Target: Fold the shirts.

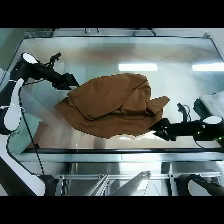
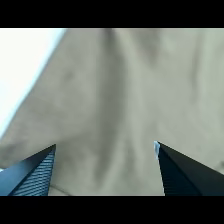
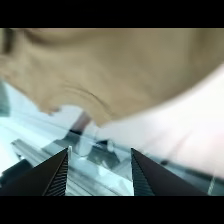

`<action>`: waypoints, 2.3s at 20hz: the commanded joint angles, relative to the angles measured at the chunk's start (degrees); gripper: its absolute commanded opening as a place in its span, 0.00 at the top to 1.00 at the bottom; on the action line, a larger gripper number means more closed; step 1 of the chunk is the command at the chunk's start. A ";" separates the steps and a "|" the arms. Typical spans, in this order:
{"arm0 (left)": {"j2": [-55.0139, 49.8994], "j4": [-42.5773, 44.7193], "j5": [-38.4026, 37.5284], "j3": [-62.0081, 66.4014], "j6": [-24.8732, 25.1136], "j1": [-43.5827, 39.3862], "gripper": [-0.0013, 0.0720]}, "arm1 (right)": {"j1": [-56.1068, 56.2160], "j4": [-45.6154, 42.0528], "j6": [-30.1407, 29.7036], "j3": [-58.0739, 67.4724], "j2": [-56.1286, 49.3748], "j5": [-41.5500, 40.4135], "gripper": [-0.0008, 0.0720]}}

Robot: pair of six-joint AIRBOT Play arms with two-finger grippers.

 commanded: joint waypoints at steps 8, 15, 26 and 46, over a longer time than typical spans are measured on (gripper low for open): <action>-5.40 -0.68 1.84 5.68 -5.79 5.07 0.01 | 14.60 16.35 -2.97 -6.32 -3.23 -28.48 0.42; -11.85 -3.72 -0.39 5.68 -5.79 3.54 0.01 | 15.63 22.60 -8.66 -6.32 -4.72 -27.69 0.95; -6.10 -18.18 -5.73 5.77 -0.81 9.33 0.97 | 4.98 6.10 -4.46 4.09 -4.94 -21.20 0.95; 26.86 -15.69 -1.33 -49.18 10.40 34.07 0.54 | -14.67 -6.10 1.40 64.13 -38.36 15.37 0.58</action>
